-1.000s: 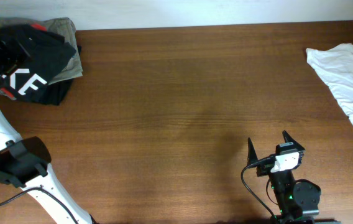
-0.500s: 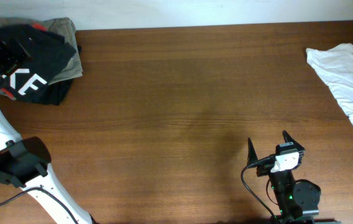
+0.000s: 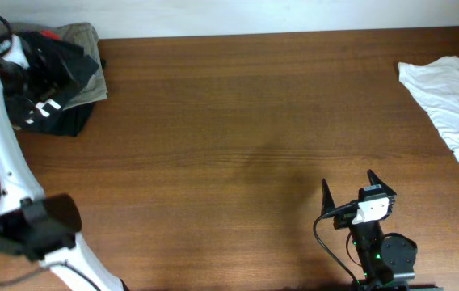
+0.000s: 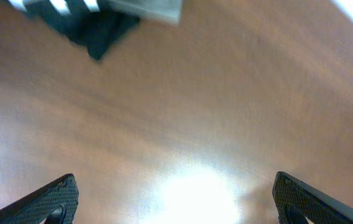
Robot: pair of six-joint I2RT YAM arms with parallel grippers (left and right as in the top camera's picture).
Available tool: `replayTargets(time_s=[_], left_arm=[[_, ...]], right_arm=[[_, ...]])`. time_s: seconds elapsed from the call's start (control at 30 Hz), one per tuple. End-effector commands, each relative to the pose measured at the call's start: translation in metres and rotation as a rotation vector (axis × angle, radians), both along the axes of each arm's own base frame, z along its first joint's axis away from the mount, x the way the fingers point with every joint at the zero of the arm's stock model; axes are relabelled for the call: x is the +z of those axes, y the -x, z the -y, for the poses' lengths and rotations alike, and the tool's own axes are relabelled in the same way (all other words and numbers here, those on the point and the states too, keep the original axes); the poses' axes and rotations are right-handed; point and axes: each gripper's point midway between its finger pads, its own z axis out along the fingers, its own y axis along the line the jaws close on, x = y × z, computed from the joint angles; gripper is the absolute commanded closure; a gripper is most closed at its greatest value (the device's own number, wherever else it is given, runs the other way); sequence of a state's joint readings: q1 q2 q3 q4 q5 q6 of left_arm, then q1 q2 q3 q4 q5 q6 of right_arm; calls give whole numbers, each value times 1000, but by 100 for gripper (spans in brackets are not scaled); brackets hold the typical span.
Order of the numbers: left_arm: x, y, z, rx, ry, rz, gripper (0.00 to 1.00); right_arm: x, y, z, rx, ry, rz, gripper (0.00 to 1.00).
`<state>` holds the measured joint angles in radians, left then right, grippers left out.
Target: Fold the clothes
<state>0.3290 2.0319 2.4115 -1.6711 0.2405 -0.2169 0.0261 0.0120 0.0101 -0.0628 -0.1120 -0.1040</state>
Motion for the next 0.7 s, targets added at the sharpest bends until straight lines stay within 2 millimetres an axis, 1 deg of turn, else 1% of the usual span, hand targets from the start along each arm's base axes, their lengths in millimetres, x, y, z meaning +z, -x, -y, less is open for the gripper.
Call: replayTargets(time_s=[0.0,0.07,0.1,0.13,0.17,0.23,0.27,0.33,0.43,0.5,0.57,0.67], left_arm=[[-10,66,26,-12,43,-112,1],[-21,103,36,-9,45,-160,1],[-26,112,33,-2,9,-153,1],[-32,125,29,10,-61,-86,1],[-33,126,29,9,-82,-40,1],[-36,121,29,-13,-163,175,1],[-36,117,32,-36,-213,312,1],[-38,120,45,-64,-264,510,1],[-52,127,65,-113,-293,684,1],[-60,131,73,-131,-307,779,1],[-58,131,82,-152,-325,892,1],[-51,135,84,-127,-385,1049,1]], right_arm=[[-2,0,1,-10,-10,-6,1],[-2,0,1,-10,-11,-5,1],[-2,0,1,-10,-11,-5,1],[-2,0,1,-10,-11,-6,1],[-2,0,1,-10,-10,-5,1],[-2,0,1,-10,-11,-5,1],[-2,0,1,-10,-11,-5,1],[-2,0,1,-10,-11,-6,1],[-2,0,1,-10,-11,-5,1],[-2,0,1,-10,-11,-5,1],[-2,0,1,-10,-10,-5,1],[-2,0,1,-10,-10,-5,1]])
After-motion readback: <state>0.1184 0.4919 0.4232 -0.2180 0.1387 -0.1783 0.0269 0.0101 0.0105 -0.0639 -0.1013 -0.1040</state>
